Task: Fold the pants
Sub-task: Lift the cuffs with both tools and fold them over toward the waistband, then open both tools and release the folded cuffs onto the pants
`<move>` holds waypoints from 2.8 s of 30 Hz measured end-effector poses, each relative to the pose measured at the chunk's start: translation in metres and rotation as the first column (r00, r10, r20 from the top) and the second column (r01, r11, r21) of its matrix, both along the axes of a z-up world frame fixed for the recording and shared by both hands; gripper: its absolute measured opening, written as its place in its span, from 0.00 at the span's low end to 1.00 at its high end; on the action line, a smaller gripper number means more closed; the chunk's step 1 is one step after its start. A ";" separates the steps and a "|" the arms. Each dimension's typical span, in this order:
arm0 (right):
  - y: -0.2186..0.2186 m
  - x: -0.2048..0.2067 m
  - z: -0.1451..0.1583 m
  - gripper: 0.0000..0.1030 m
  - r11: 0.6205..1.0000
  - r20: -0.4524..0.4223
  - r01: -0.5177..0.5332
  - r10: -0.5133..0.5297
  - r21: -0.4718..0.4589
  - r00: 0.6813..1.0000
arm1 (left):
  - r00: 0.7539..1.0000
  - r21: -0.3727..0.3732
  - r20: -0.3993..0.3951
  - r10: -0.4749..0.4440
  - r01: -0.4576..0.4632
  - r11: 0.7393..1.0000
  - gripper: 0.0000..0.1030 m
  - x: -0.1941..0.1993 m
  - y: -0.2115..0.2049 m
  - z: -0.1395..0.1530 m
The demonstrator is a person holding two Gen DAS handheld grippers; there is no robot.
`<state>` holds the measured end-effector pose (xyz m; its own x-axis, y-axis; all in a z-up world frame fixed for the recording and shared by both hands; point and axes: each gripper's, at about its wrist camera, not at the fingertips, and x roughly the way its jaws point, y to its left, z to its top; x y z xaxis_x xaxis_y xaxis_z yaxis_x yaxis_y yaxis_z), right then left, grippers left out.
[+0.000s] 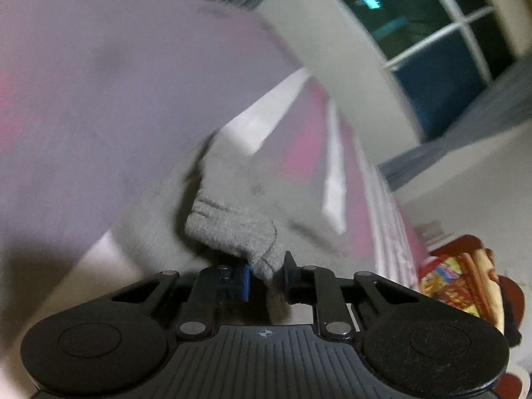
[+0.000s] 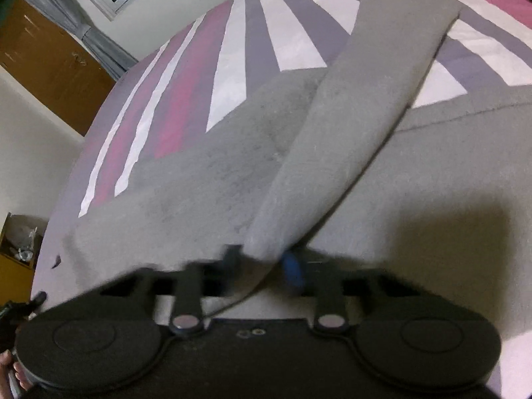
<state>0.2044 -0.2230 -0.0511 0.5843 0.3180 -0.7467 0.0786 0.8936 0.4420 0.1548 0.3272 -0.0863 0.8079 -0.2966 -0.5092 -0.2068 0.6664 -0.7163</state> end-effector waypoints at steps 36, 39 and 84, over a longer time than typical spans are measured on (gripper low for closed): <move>-0.009 -0.106 -0.020 0.10 0.993 0.148 -0.080 0.092 -0.084 0.985 | 0.983 0.392 -0.111 -0.146 0.179 0.902 0.18 0.016 0.000 0.020; -0.014 -0.114 -0.045 0.11 0.997 0.101 -0.058 0.063 -0.053 0.993 | 0.986 0.393 -0.111 -0.126 0.160 0.905 0.18 0.017 0.000 0.030; -0.030 -0.046 0.013 0.81 0.893 0.138 0.072 -0.011 -0.445 0.990 | 0.967 0.457 -0.255 0.019 0.103 0.883 0.78 -0.001 -0.041 0.004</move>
<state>0.1581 -0.2527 -0.0378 0.6896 -0.0592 -0.7218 0.0899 0.9959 0.0042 0.1535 0.2858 -0.0825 0.6314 -0.0083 -0.7754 -0.2985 0.9203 -0.2530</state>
